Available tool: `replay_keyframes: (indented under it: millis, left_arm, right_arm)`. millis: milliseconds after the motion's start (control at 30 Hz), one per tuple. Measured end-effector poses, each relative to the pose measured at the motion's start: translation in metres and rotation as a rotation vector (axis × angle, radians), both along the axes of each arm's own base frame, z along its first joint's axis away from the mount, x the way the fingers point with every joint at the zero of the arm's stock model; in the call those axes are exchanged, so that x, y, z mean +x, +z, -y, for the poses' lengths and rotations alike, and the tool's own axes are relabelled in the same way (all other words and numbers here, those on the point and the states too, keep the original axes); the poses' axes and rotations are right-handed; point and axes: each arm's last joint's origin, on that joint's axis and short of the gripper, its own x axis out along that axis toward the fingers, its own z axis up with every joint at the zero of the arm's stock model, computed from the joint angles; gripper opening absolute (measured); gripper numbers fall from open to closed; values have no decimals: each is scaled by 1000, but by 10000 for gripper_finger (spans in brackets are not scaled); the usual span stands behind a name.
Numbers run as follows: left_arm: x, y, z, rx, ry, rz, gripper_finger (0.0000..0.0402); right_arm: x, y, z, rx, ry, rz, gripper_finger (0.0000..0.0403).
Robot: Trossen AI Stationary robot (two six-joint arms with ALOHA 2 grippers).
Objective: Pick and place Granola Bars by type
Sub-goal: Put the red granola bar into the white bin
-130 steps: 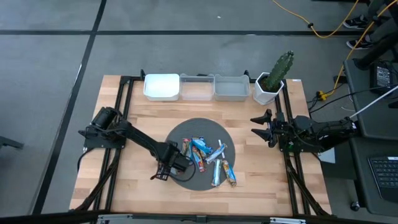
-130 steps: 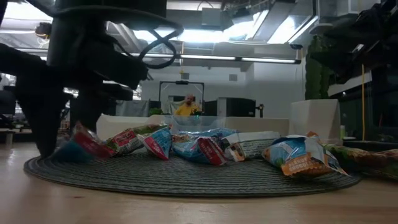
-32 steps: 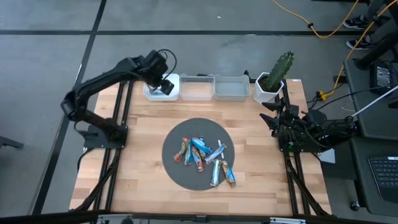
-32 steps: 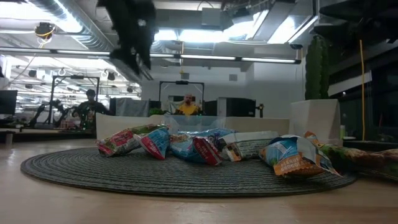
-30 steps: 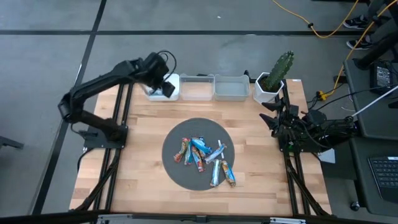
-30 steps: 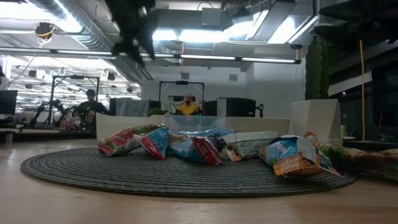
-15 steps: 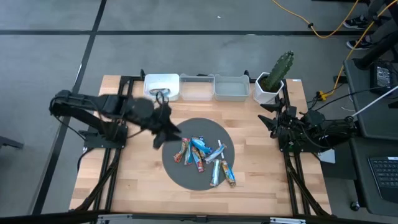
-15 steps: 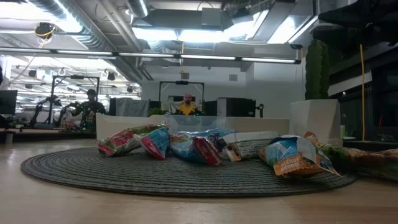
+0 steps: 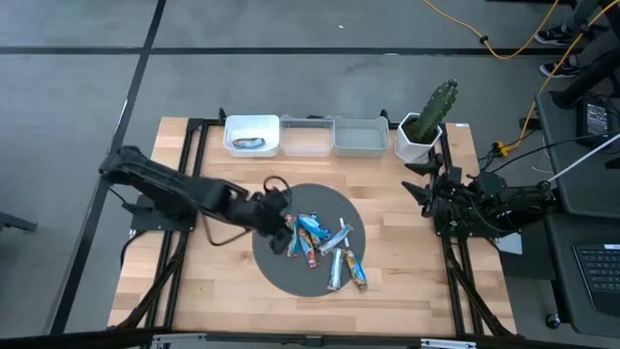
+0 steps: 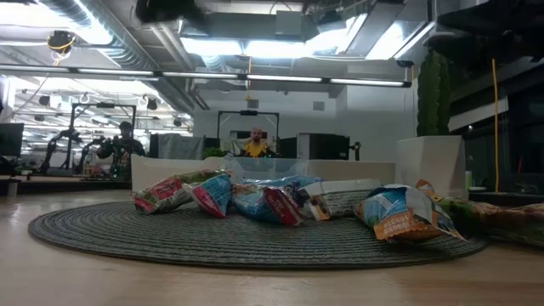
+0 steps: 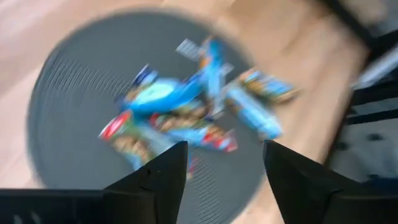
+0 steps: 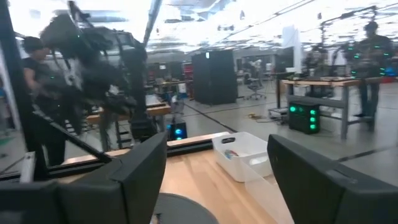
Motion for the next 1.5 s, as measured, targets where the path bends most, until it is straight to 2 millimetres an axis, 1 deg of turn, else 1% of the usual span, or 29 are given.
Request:
replay_keyframes:
  millis: [133, 233, 400, 600, 833, 900, 967, 1033, 1133, 1267, 1400, 1433, 1500]
  left_arm:
    - [14, -34, 5, -14, 65, -158, 237]
    - [23, -58, 5, -23, 146, -263, 267]
    - [38, -92, 8, -8, 165, -361, 306]
    - [46, -120, 9, 22, 179, -448, 311]
    - [52, -141, 4, 43, 186, -514, 306]
    - [54, -146, 1, 41, 186, -536, 295]
    - [55, -151, -2, 28, 184, -560, 276]
    - [56, -155, -5, 20, 182, -581, 249]
    - [56, -158, -9, -2, 184, -607, 197]
    - [56, -158, -10, -21, 176, -616, 112]
    - [56, -157, -8, -75, 158, -629, 28]
    - [55, -154, -8, -90, 153, -625, 18]
    - [54, -142, -8, -100, 154, -596, 17]
  right_arm:
    - [1, 0, -2, -12, 60, -4, 280]
    - [1, -2, -2, -16, 67, -18, 280]
    - [1, -4, -2, -16, 68, -38, 280]
    - [1, -4, -2, -15, 68, -38, 280]
    - [1, -4, -2, -13, 69, -36, 280]
    - [1, -4, -2, -13, 69, -36, 280]
    - [1, -4, -2, -13, 69, -36, 280]
    - [1, -4, -2, -13, 69, -36, 280]
    - [1, -4, -2, -14, 69, -36, 280]
    - [1, -4, -2, -14, 69, -37, 280]
    - [1, -4, -2, -15, 69, -37, 280]
    - [1, -4, -2, -14, 68, -37, 280]
    - [1, -4, -2, -15, 69, -37, 280]
